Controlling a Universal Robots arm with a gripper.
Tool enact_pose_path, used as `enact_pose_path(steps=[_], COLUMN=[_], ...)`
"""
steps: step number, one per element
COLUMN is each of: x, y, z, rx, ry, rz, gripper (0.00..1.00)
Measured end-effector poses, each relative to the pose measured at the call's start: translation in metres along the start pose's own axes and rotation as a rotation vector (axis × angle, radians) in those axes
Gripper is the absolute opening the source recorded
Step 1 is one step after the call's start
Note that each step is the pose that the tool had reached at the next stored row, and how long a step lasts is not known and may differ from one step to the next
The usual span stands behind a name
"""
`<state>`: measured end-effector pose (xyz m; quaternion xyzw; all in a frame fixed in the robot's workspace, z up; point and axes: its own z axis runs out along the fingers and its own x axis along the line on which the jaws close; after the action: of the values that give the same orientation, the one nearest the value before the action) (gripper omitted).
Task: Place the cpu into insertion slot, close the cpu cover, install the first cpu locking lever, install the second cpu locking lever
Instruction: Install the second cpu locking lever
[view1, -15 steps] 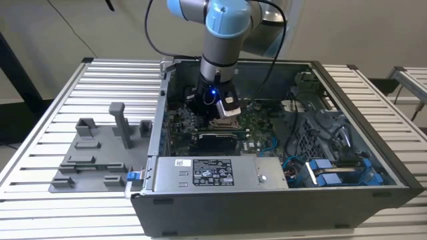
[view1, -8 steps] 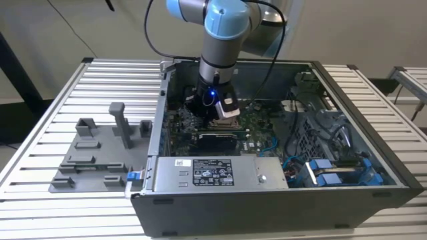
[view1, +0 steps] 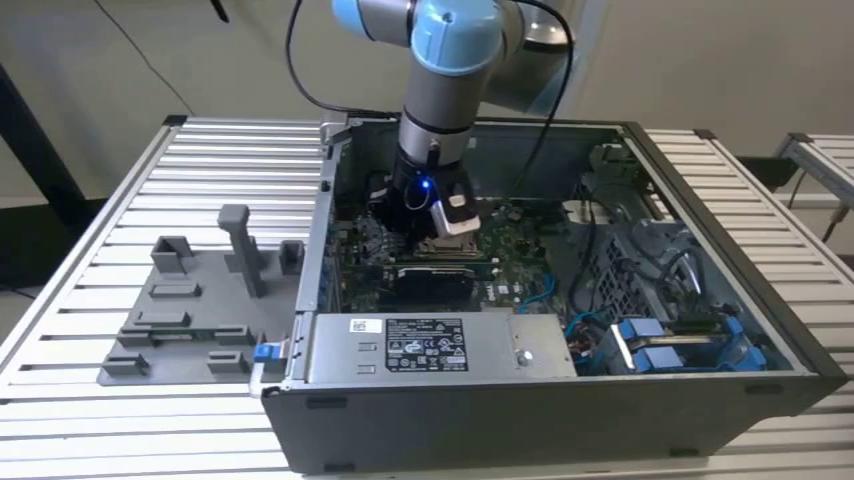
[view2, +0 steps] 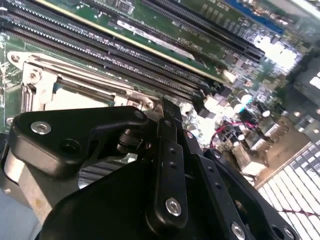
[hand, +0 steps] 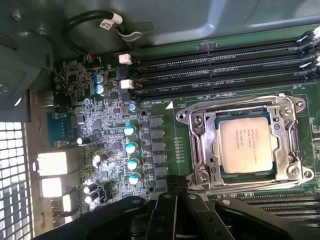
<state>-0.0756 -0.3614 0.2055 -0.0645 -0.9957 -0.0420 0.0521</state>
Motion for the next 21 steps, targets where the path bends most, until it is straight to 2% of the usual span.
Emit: enact_pose_path(steps=[6, 7, 8, 9, 10, 11, 12, 13, 14, 15, 21], x=[0.0026, 0.0028, 0.0028, 0.0028, 0.0029, 0.0029, 0.0029, 0.0029, 0.0029, 0.0031, 0.0059], y=[0.0018, 0.002, 0.002, 0.002, 0.002, 0.002, 0.0019, 0.0019, 0.002, 0.0021, 0.0041], z=[-0.0249, -0.0264, -0.0268, -0.0268, -0.0269, -0.0268, -0.0269, -0.027, -0.0272, -0.0287, -0.0547], rx=[0.0019, 0.0047, 0.0121, 0.0261, 0.0424, 0.0563, 0.0622, 0.0606, 0.0586, 0.058, 0.0581], ry=[0.0001, -0.0007, -0.003, -0.0084, -0.0195, -0.0373, -0.056, -0.0733, -0.0841, -0.0889, -0.0898], rz=[0.0, 0.0, 0.001, 0.002, 0.003, 0.004, 0.003, 0.0, -0.004, -0.005, -0.005], gripper=[0.11, 0.11, 0.11, 0.11, 0.11, 0.11, 0.11, 0.11, 0.11, 0.11, 0.11])
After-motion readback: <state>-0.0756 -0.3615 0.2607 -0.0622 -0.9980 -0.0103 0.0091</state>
